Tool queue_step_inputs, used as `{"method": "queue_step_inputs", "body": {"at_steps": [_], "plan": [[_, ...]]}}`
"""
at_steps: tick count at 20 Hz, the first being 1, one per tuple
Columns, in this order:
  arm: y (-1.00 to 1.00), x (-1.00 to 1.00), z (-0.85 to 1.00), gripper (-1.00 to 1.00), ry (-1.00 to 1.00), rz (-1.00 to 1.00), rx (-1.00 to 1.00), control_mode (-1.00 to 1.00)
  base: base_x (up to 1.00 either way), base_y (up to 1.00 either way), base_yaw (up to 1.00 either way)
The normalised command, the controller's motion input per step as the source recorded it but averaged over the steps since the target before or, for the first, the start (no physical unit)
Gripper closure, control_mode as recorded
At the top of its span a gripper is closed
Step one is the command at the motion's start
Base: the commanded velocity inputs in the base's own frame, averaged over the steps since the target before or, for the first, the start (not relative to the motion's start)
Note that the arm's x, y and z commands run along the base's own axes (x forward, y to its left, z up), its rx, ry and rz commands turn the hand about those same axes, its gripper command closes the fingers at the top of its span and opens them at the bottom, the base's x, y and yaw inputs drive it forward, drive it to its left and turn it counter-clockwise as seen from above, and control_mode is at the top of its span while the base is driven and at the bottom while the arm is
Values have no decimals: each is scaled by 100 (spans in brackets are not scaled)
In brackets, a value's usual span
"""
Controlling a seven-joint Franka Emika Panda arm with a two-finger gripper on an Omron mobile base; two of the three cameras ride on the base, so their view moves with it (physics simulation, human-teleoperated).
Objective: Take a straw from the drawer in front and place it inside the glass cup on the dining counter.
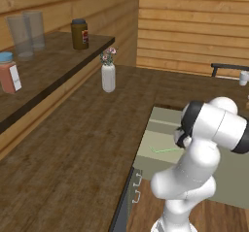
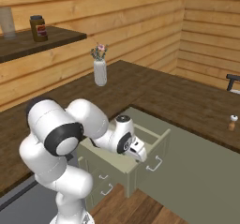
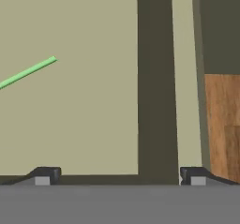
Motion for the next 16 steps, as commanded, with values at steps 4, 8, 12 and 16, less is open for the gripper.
{"method": "queue_step_inputs", "body": {"at_steps": [4, 8, 12, 16], "plan": [[-59, 0, -25, -100, 4, 0, 0, -100, 0, 0, 0], [-60, 0, -28, -100, 5, 0, 0, -100, 0, 0, 0], [-89, 0, -34, -100, 3, -2, -2, -100, 0, 0, 0], [-77, 0, -16, -100, 0, -4, -5, -100, 0, 0, 0]]}}
